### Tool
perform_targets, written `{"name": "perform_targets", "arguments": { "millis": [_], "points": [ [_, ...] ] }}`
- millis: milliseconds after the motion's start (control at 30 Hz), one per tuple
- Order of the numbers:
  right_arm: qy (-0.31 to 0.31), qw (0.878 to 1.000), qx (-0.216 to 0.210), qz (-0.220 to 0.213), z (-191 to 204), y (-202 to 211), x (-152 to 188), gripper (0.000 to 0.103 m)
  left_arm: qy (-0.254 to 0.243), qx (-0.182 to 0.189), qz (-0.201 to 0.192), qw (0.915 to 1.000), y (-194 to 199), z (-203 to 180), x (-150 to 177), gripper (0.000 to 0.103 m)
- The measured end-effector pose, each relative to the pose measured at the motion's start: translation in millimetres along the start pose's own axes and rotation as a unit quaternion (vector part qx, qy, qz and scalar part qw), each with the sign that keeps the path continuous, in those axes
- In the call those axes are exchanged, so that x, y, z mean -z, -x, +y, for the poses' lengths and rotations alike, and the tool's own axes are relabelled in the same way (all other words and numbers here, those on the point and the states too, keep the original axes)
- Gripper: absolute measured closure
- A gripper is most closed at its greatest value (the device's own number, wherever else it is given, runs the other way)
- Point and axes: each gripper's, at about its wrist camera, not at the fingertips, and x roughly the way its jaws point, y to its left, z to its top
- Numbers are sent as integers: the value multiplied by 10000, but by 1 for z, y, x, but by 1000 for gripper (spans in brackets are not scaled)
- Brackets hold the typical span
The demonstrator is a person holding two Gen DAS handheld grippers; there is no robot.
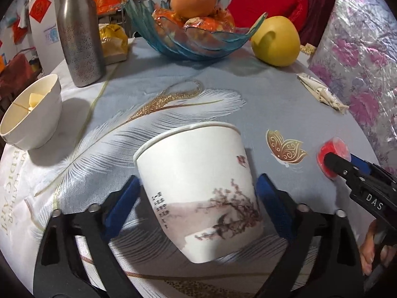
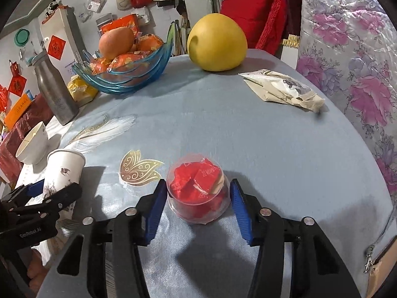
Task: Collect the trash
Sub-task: 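Grasp the white paper cup with the left gripper while the right grasps the red jelly cup, then lift the paper cup and jelly cup off the table with both grippers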
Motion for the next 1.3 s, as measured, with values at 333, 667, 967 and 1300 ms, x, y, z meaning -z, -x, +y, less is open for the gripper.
{"name": "perform_targets", "arguments": {
  "millis": [333, 667, 967, 1300],
  "points": [
    [66, 9999, -122, -45, 2, 1, 0, 50, -413, -137, -396, 9983, 19, -16, 7, 18],
    [86, 9992, -206, -325, 6, 14, 2, 50, -771, -230, -1370, 9873, 72, -39, 14, 18],
    [-106, 9960, -450, -762, 4, 76, 39, 50, -703, 63, -1624, 9842, 109, -44, 31, 18],
    [-93, 9909, -525, -1237, -4, 165, 84, 50, -736, 34, -1803, 9808, 152, -53, 74, 18]
  ]
}}
